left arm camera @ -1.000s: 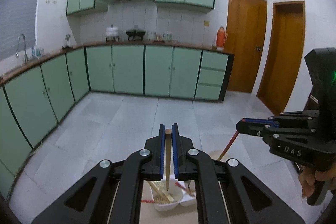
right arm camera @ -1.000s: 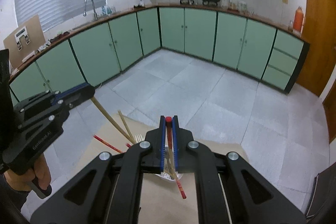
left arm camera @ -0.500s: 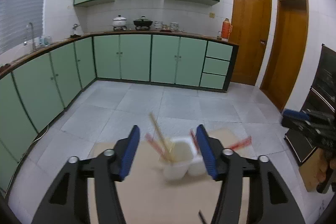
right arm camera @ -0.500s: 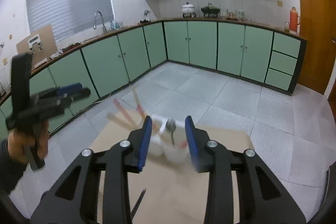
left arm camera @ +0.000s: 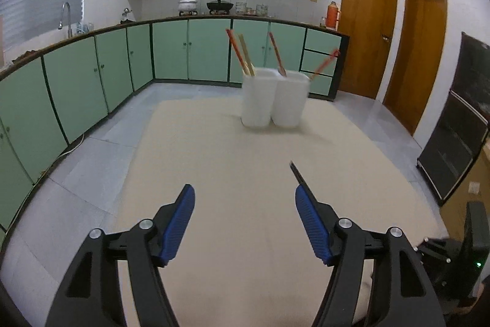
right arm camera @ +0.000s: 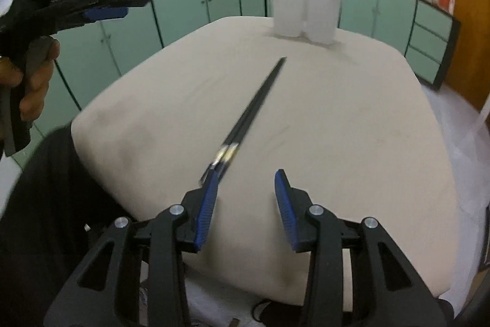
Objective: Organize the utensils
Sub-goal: 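Move both tools to the black chopsticks and close the right tool on one, then close the left tool on the other black chopstick while the right tool lifts its own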
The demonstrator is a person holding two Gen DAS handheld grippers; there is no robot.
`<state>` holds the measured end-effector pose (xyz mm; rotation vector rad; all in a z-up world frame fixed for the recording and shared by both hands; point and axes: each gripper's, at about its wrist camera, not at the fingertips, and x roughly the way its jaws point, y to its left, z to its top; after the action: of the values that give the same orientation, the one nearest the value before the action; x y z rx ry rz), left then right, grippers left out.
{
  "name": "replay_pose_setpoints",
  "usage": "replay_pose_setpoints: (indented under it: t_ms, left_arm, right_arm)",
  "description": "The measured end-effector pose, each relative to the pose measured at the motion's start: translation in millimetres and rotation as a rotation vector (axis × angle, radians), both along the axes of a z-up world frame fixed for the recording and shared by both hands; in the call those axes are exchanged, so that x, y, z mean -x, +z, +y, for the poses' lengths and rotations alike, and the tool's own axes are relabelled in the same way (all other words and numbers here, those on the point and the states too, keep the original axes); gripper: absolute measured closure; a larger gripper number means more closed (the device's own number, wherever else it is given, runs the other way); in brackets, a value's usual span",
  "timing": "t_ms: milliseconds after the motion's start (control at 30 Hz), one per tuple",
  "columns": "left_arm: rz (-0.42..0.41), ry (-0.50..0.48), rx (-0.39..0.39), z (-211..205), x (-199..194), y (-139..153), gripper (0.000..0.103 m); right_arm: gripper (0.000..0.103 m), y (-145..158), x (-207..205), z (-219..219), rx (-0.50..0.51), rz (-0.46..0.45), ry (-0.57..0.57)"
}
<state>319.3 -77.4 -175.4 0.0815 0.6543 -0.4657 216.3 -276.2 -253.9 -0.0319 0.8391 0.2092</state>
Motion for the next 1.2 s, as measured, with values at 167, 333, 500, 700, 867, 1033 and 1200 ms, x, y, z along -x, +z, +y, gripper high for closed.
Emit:
replay_pose_setpoints:
  t_ms: [167,333,500,700,867,1033,1200]
  left_arm:
    - [0.056,-0.012,0.024,0,18,-16,0.036]
    - [0.059,-0.011,0.028,1,21,-14,0.036]
    - [0.077,-0.017,0.016,-5,22,-24,0.036]
    - [0.1,-0.032,0.031,-24,34,-45,0.036]
    - [0.133,-0.078,0.051,-57,43,-63,0.036]
    - [0.145,-0.105,0.028,-95,47,-81,0.038]
    - [0.147,-0.12,-0.024,-121,49,-101,0.048]
  right_arm:
    - [0.064,-12,-8,20,0.065,-0.019,0.01]
    - [0.078,-14,-15,16,0.067,-0.038,0.01]
    - [0.092,-15,-15,-5,0.054,-0.036,-0.037]
    - [0.097,-15,-11,-40,0.0,-0.036,-0.14]
    - [0.097,-16,-6,-84,-0.042,-0.03,-0.285]
    - [0.097,-19,-1,-98,-0.07,-0.014,-0.272]
    - [0.097,-19,-2,-86,-0.037,-0.023,-0.207]
